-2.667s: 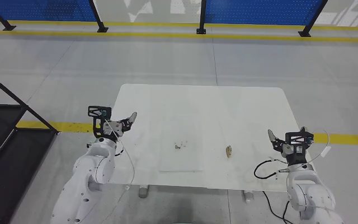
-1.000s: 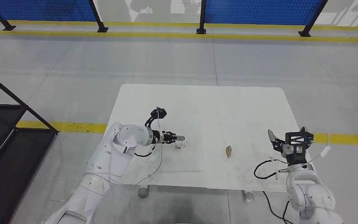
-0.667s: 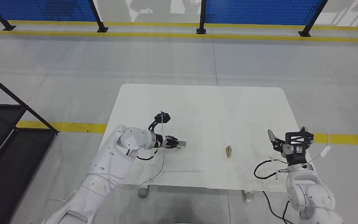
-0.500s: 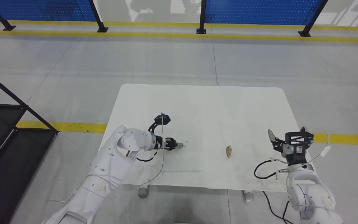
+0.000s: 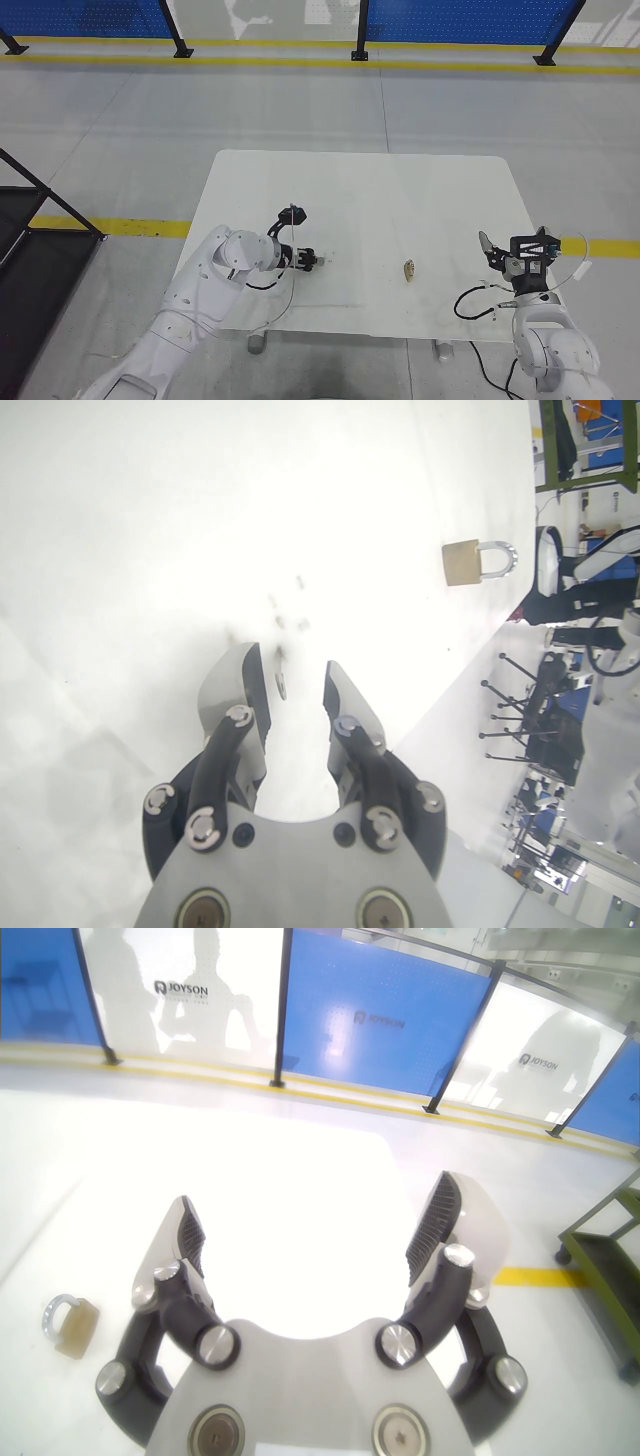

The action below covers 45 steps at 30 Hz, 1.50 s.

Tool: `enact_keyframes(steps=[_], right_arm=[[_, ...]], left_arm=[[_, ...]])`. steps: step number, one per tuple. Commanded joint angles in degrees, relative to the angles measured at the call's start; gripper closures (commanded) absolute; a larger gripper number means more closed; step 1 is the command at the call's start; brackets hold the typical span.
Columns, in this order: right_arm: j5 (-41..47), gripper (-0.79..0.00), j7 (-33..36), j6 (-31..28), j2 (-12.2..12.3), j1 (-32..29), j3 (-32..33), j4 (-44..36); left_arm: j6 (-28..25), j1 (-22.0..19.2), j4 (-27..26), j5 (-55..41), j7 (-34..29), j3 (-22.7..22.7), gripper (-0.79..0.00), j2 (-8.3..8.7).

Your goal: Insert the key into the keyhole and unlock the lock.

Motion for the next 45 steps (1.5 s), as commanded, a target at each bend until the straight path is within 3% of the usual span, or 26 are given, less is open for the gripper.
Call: enact_keyframes(steps=[1,2,3,11,18,25,35,38,45], right_arm=[[0.00,-0.785,0.00,0.00,0.00,0.00,0.00,0.00],[0.00,-0.785,0.00,0.00,0.00,0.00,0.00,0.00],[0.00,-0.785,0.00,0.00,0.00,0.00,0.00,0.00],[0.00,-0.785,0.00,0.00,0.00,0.00,0.00,0.00],[0.00,-0.785,0.00,0.00,0.00,0.00,0.00,0.00],[0.00,-0.785,0.00,0.00,0.00,0.00,0.00,0.00],[0.00,-0.785,0.00,0.00,0.00,0.00,0.00,0.00],[0.00,-0.785,0.00,0.00,0.00,0.00,0.00,0.00],[0.00,-0.785,0.00,0.00,0.00,0.00,0.00,0.00]], left_arm=[[0.00,-0.25,0.26,-0.13,-0.04,0.17,-0.099,0.02],[0.10,-0.37,0.38,-0.28,0.00,0.19,-0.022,0.03],[0.16,-0.47,0.43,-0.35,0.00,0.24,0.000,0.05],[0.66,-0.50,-1.54,0.31,-1.23,-0.26,0.000,0.59],[1.25,1.10,-7.43,-0.10,-2.06,-3.52,0.000,1.60],[2.25,7.35,-14.09,-9.65,-0.82,-13.18,0.000,3.02],[-1.01,18.26,-16.38,-37.21,-3.95,-29.35,0.000,4.46],[-1.00,19.68,-16.08,-43.75,-6.82,-32.32,0.000,4.79],[-2.58,19.73,-14.74,-47.27,-13.35,-36.08,0.000,5.88]])
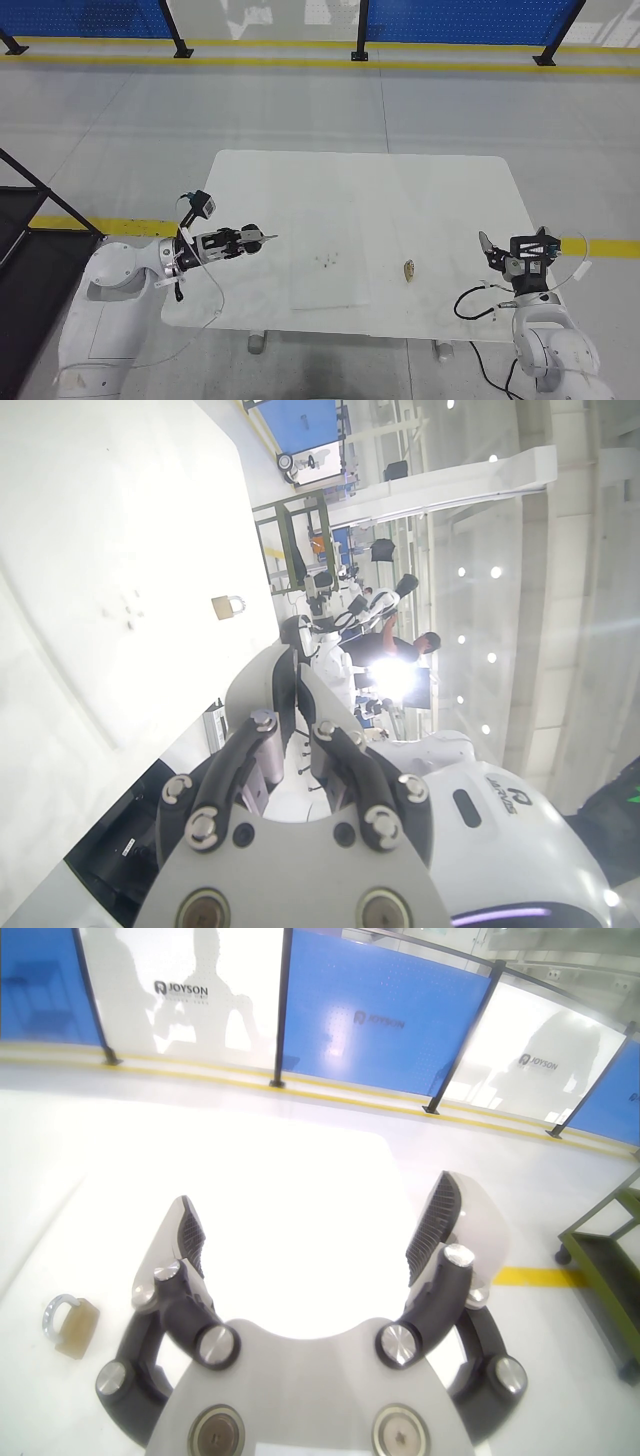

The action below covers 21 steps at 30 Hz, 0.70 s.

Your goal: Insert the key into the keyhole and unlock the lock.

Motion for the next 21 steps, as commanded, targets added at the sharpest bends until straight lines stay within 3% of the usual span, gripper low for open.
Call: enact_keyframes(steps=[1,11,16,21], right_arm=[[0.00,-0.785,0.00,0.00,0.00,0.00,0.00,0.00],[0.77,-0.785,1.29,-1.41,-0.09,0.49,-1.00,-0.91],[3.39,-0.785,11.10,-6.22,-0.25,1.40,-4.67,-6.71],[8.06,-0.785,27.59,-5.74,-0.50,3.95,-7.68,-11.61]], left_arm=[[-0.28,-0.39,0.37,-1.60,-1.70,-0.72,0.000,0.25],[-0.52,-0.50,0.34,-1.57,-1.86,-0.90,0.000,0.31],[-0.52,-0.50,0.34,-1.57,-1.86,-0.90,0.000,0.31],[-0.52,-0.50,0.34,-1.57,-1.86,-0.90,0.000,0.31]])
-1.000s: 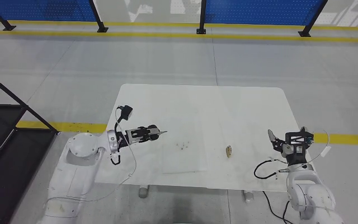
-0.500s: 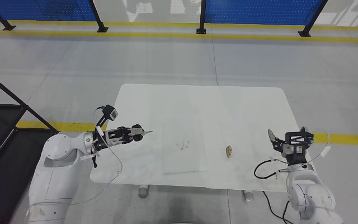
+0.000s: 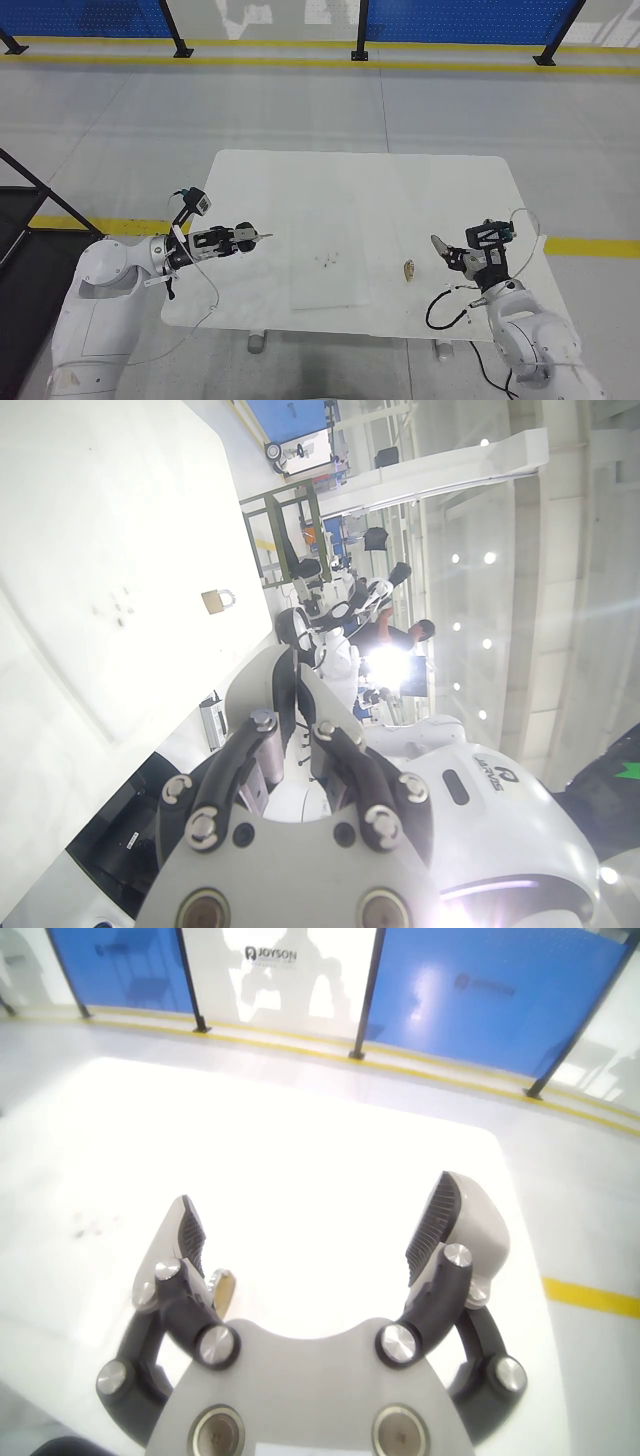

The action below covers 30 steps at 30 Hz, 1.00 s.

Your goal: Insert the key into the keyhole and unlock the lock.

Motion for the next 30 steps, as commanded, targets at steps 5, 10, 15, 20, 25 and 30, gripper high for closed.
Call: enact_keyframes(steps=[5,10,15,20,25,30], right_arm=[[6.65,-0.785,24.28,4.50,-0.42,7.09,-3.94,-1.60],[7.49,-0.785,39.69,5.90,-0.69,13.79,-8.56,1.19],[6.81,-0.785,46.32,9.06,-1.21,18.71,-12.58,5.34],[7.26,-0.785,50.69,12.46,-1.95,22.85,-16.58,9.62],[6.18,-0.785,51.05,13.30,-2.49,24.96,-19.79,13.30],[4.94,-0.785,50.10,13.07,-2.73,25.44,-21.50,15.13]], left_arm=[[0.00,0.00,0.00,0.00,0.00,0.00,0.000,0.00],[0.00,0.00,0.00,0.00,0.00,0.00,0.000,0.00],[0.00,0.00,0.00,0.00,0.00,0.00,0.000,0.00],[0.00,0.00,0.00,0.00,0.00,0.00,0.000,0.00],[0.00,0.00,0.00,0.00,0.00,0.00,0.000,0.00],[0.00,0.00,0.00,0.00,0.00,0.00,0.000,0.00]])
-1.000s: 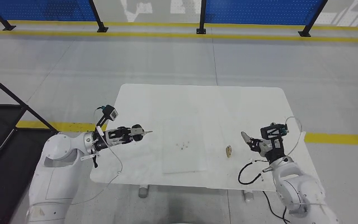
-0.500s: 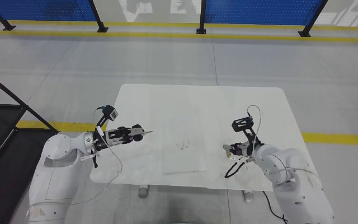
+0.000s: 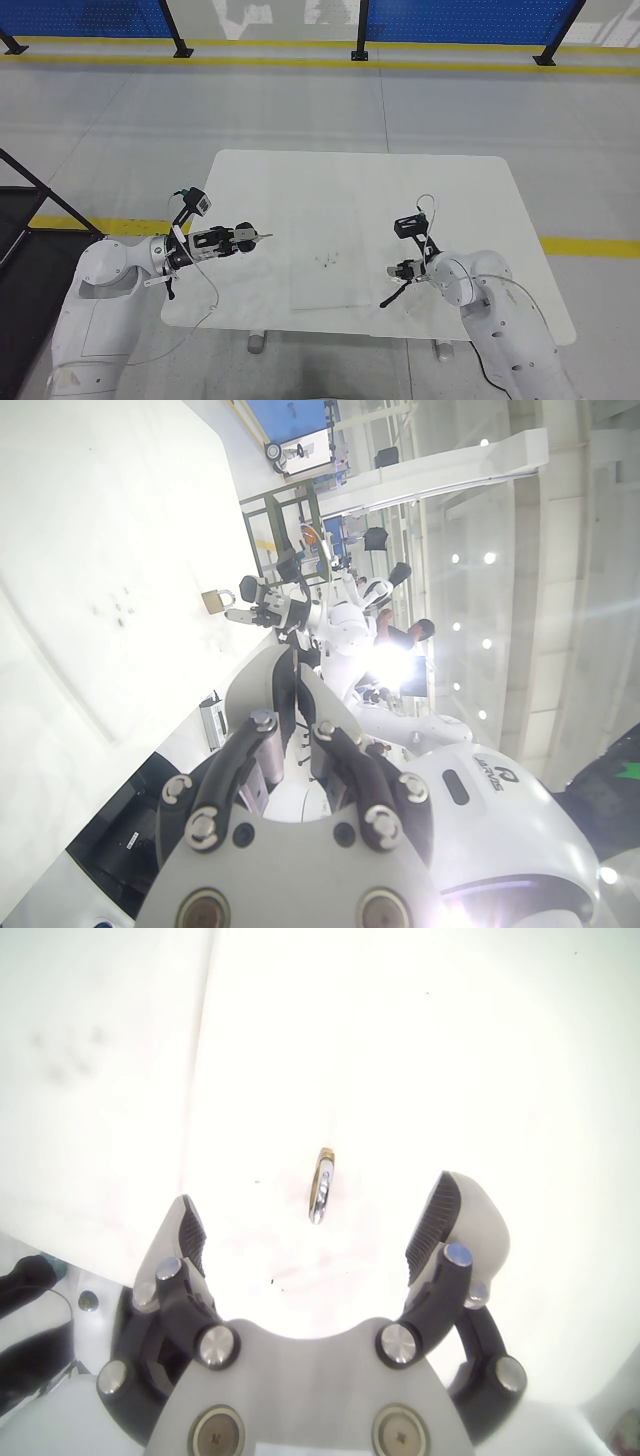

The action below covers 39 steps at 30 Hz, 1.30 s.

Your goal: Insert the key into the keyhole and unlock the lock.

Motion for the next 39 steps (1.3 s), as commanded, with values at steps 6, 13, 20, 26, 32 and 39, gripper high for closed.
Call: enact_keyframes(steps=[6,13,20,26,32,39], right_arm=[[-0.90,-0.646,-1.62,0.45,-0.15,-0.72,-0.86,1.33],[-2.72,-0.391,-3.10,0.15,-0.18,-0.95,-1.21,2.43],[-2.22,-0.342,-2.96,0.59,-0.32,-1.06,-1.06,2.54],[-2.25,-0.311,-2.91,0.59,-0.43,-1.18,-1.29,2.74],[-2.37,-0.289,-3.50,0.96,-0.57,-1.34,-1.50,3.37],[-2.69,-0.228,-4.43,1.43,-0.77,-1.23,-1.79,4.65]], left_arm=[[0.00,0.00,0.00,0.00,0.00,0.00,0.000,0.00],[0.00,0.00,0.00,0.00,0.00,0.00,0.000,0.00],[0.00,0.00,0.00,0.00,0.00,0.00,0.000,0.00],[0.00,0.00,0.00,0.00,0.00,0.00,0.000,0.00],[0.00,0.00,0.00,0.00,0.00,0.00,0.000,0.00],[0.00,0.00,0.00,0.00,0.00,0.00,0.000,0.00]])
